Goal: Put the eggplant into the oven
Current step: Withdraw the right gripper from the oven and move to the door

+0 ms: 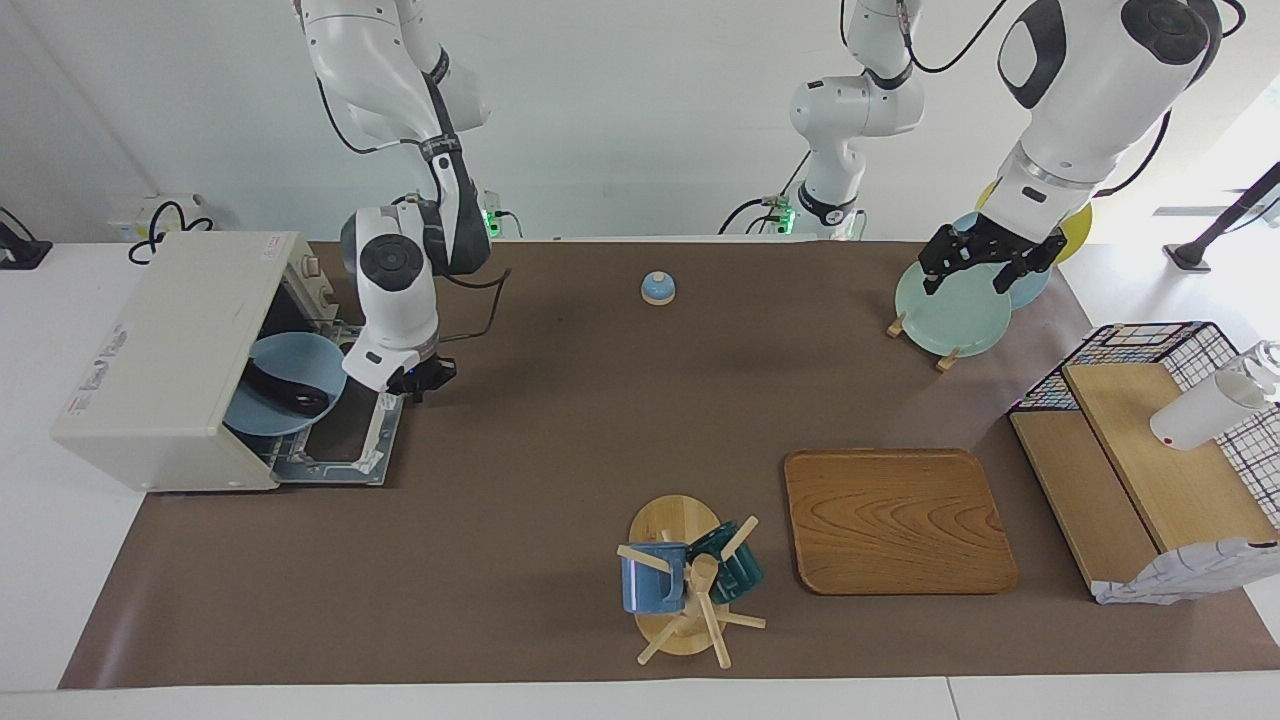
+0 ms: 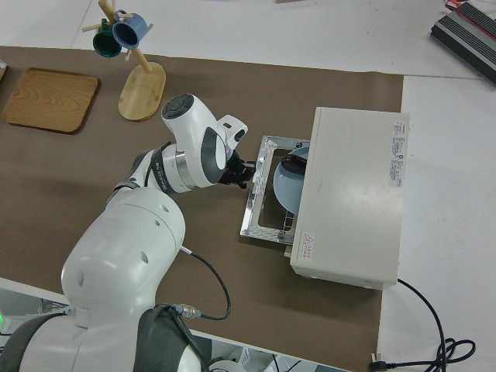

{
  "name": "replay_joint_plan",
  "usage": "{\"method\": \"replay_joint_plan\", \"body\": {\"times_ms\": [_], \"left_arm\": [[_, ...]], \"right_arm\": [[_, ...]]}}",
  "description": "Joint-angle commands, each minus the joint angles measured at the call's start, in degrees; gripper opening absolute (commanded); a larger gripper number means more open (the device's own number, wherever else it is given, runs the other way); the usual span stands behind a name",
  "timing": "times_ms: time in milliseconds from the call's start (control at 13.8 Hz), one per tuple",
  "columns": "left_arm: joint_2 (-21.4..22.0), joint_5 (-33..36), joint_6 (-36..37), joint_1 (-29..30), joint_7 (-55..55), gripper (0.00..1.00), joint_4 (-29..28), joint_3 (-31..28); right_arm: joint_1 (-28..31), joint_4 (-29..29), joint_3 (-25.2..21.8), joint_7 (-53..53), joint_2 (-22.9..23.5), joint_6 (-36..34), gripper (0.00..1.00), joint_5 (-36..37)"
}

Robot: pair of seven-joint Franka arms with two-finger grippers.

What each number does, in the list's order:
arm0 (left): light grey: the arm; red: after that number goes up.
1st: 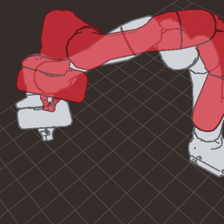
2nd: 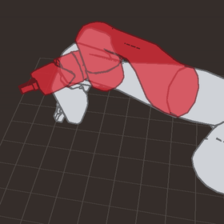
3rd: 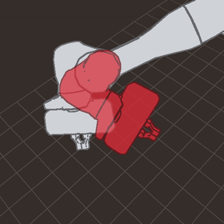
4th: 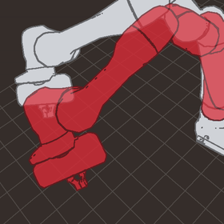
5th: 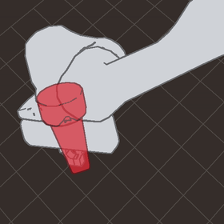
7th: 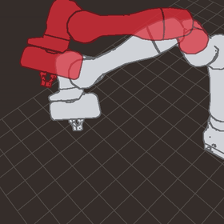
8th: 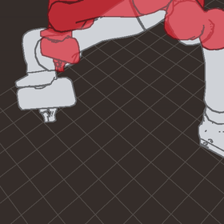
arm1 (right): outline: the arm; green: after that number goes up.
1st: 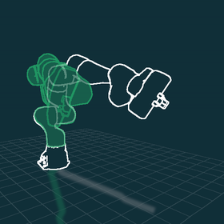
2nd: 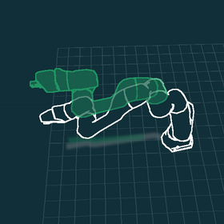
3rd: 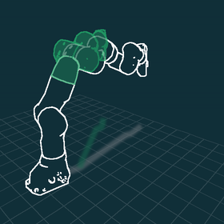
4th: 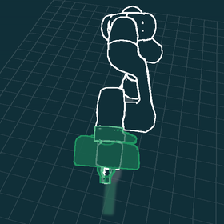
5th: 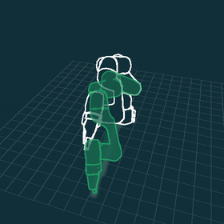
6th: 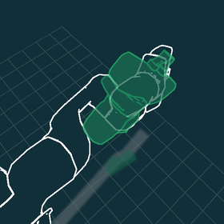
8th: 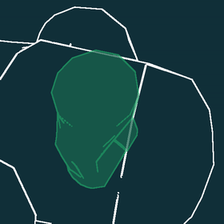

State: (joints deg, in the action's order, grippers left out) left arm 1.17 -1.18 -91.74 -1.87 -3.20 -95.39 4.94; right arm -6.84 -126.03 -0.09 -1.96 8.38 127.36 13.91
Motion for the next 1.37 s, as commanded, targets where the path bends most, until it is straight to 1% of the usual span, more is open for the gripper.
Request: {"method": "replay_joint_plan", "body": {"times_ms": [0,217,289,361,434,506,867,1012,1229,1301], "left_arm": [[0.2,0.3,1.0,0.6,0.6,1.00,0.3,0.4],[0.2,0.3,1.0,0.6,0.6,1.00,0.3,0.4],[0.2,0.3,1.0,0.7,0.6,1.00,0.3,0.4],[0.2,0.3,1.0,0.7,0.6,1.00,0.3,0.4],[0.2,0.3,1.0,0.7,0.6,1.00,0.3,0.4],[0.2,0.3,1.0,0.7,0.6,1.00,0.3,0.4],[0.2,0.3,1.0,0.7,0.6,1.00,0.3,0.4],[0.2,0.3,1.0,0.7,0.6,1.00,0.3,0.4],[0.2,0.3,1.0,0.7,0.6,1.00,0.3,0.4],[0.2,0.3,1.0,0.7,0.6,1.00,0.3,0.4]], "right_arm": [[1.0,-1.0,0.4,-1.2,-0.2,1.1,0.00,1.4],[1.3,-1.3,0.4,-1.0,-0.3,1.5,0.00,1.4],[1.3,-1.2,0.4,-0.5,-0.2,1.3,0.00,2.7],[1.2,-0.7,0.4,-0.4,-0.2,0.3,0.00,6.9],[1.1,-0.4,0.4,-0.4,-0.2,-0.5,0.00,9.4],[1.3,0.6,0.4,-0.2,0.0,-1.3,0.00,10.0],[1.6,8.7,0.4,7.4,0.5,-11.1,0.00,10.2],[1.7,9.7,0.1,9.2,-0.1,-12.6,0.00,10.2],[5.7,11.9,0.1,16.7,-1.5,-16.0,0.00,9.3],[6.7,11.8,0.1,18.1,-2.8,-16.4,0.00,9.2]]}}
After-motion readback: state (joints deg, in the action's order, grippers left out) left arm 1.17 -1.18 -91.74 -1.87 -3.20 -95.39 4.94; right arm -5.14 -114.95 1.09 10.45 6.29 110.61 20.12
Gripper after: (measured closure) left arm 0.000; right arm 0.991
